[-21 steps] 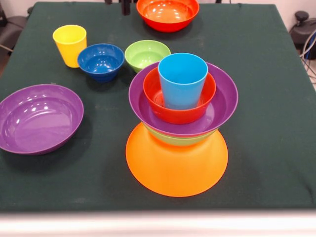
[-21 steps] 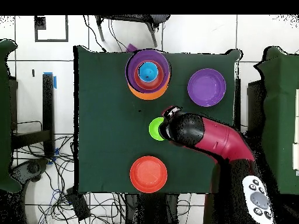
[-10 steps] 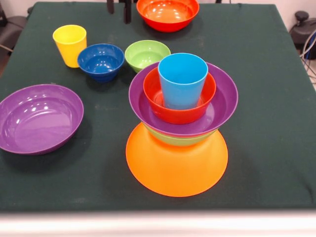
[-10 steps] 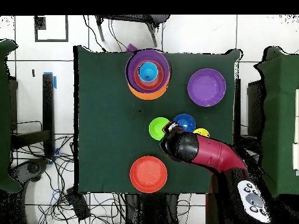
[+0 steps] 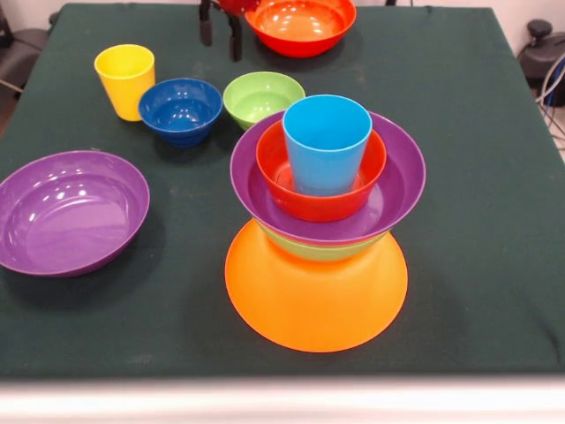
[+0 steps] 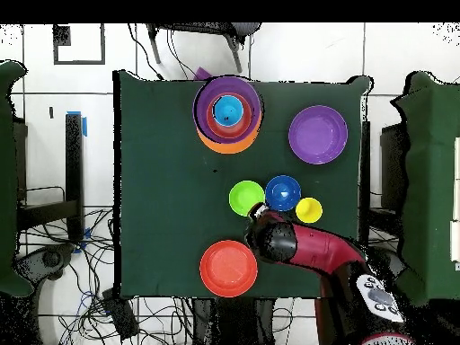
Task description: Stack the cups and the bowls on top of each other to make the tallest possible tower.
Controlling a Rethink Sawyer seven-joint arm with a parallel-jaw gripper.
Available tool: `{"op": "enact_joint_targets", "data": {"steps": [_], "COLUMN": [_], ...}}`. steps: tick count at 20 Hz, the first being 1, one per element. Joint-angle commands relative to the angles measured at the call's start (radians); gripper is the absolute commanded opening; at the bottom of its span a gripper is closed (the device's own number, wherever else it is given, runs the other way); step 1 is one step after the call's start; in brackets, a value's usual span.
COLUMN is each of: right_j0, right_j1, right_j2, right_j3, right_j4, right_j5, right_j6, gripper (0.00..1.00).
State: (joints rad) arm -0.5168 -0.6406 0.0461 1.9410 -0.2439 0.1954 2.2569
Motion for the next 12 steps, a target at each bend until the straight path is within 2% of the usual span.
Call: {"op": "enact_joint_targets", "data": {"steps": [1, 5, 12], "right_j0": [-0.007, 0.014, 0.027], "right_j1": [0.12, 0.131, 0.216], "right_j2": [0.051, 0.029, -0.006], "right_j3": [0.052, 0.078, 0.067], "right_j4": [-0.099, -0.107, -0.12], "right_j5": [-0.101, -0.145, -0.227], "right_j6": [0.014, 0.053, 0.07], "gripper": [1.0, 1.0, 1.0]}}
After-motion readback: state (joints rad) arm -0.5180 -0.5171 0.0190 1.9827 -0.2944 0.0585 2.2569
